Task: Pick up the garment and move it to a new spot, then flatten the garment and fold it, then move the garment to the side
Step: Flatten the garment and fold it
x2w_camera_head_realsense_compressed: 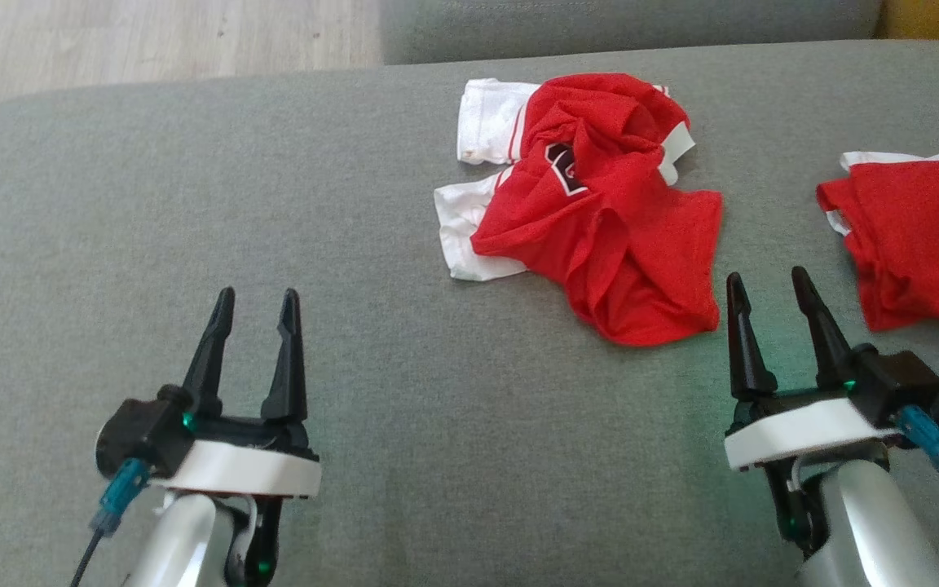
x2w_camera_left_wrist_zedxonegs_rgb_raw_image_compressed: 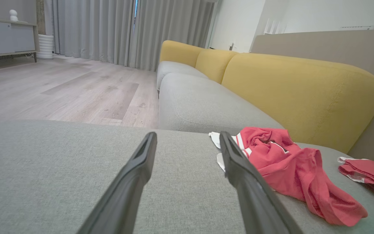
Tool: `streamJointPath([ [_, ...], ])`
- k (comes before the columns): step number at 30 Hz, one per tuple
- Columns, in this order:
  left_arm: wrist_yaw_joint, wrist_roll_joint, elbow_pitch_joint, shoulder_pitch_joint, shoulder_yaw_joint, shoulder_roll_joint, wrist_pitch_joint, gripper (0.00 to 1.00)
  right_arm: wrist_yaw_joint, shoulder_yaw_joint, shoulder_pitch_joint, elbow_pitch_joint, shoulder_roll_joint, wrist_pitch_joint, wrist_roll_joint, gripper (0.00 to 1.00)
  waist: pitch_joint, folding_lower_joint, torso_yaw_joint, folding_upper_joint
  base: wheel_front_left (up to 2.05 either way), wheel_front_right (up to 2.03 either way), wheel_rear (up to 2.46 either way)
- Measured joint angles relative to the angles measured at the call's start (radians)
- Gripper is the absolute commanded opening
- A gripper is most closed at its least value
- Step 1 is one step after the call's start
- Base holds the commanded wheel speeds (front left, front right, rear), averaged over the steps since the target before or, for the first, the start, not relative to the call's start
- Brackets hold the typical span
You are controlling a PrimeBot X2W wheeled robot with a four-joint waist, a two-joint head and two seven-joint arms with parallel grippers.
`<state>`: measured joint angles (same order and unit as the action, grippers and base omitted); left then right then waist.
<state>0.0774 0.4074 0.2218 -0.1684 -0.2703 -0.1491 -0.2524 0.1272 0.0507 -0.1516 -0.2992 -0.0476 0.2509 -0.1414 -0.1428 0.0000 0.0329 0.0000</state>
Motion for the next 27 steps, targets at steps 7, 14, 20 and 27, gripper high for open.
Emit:
streamJointPath([
  [7, 0.034, -0.04, 0.005, -0.013, 0.017, 0.045, 0.0, 1.0, 0.0, -0.057, -0.172, -0.221, 0.0, -0.077, -0.001, 1.0, -0.041, 0.0001, 0.034, 0.0, 0.0, 0.0, 0.0],
  [14, 0.047, -0.049, 0.027, -0.032, 0.016, 0.068, 0.0, 1.0, 0.0, -0.132, -0.33, -0.461, -0.001, -0.167, -0.037, 1.0, -0.078, 0.0001, 0.082, 0.0, 0.0, 0.0, 0.0],
  [20, 0.047, -0.057, 0.028, -0.049, 0.017, 0.075, -0.001, 1.0, 0.0, -0.17, -0.394, -0.594, -0.003, -0.18, -0.013, 1.0, -0.094, 0.0001, 0.105, 0.0, 0.0, 0.0, 0.0],
  [27, 0.047, -0.057, 0.03, -0.05, 0.016, 0.081, -0.001, 1.0, 0.0, -0.159, -0.47, -0.695, -0.008, -0.12, 0.022, 0.0, -0.099, 0.0001, 0.093, 0.0, 0.0, 0.0, 0.0],
])
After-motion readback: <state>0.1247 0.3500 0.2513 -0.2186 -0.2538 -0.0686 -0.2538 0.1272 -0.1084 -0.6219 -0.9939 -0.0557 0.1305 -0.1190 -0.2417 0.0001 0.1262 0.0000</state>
